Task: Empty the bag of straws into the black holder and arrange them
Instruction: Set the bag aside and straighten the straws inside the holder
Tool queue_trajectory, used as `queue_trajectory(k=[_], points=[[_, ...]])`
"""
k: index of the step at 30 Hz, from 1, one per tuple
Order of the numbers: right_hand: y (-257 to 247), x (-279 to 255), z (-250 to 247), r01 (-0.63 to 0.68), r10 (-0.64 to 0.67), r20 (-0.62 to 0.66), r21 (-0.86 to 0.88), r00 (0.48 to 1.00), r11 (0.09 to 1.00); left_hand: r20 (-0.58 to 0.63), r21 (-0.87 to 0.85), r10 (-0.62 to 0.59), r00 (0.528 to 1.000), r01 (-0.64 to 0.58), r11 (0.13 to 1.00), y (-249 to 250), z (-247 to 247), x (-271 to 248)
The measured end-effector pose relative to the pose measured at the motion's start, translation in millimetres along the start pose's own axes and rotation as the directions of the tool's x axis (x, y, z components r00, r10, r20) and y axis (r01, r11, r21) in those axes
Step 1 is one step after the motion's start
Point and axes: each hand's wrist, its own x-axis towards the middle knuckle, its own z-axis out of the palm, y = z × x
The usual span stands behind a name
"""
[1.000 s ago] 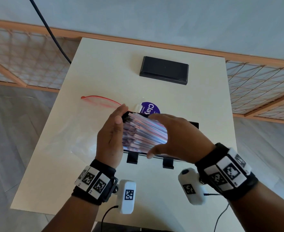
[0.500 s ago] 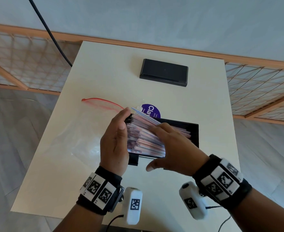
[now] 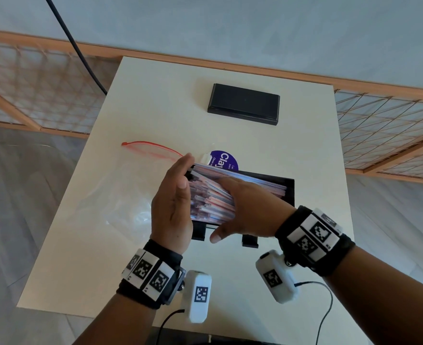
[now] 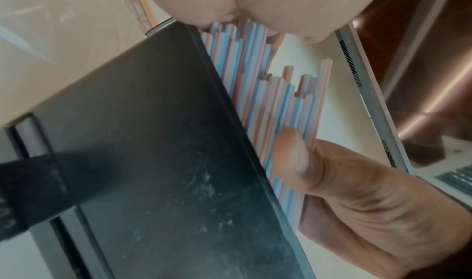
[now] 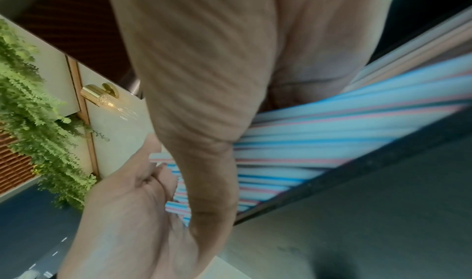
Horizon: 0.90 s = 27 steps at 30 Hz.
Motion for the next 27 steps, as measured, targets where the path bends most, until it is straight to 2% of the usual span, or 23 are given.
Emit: queue_trajectory(k=[7, 13, 21, 27], points=[[-2, 4, -1, -0.013, 0.011, 0.054, 0.039, 0.998, 0.999, 0.028, -0.022, -0.015, 0.999, 0.015, 1.0, 0, -2, 0], [-2, 8, -2, 0.003, -0.012, 0.091, 0.097, 0.996, 0.995, 0.068, 0.098, 0.034, 0.997, -0.04, 0.994, 9, 0, -1], [1, 8, -3, 0.015, -0.034, 0.137, 0.133, 0.99, 0.991, 0.089, 0.068, 0.088, 0.992, -0.094, 0.993, 6, 1, -2], [-1, 17, -4, 0.066, -0.083, 0.114, 0.144, 0.99, 0.987, 0.072, 0.038, 0.008, 0.997, -0.011, 0.999, 1, -1, -4]])
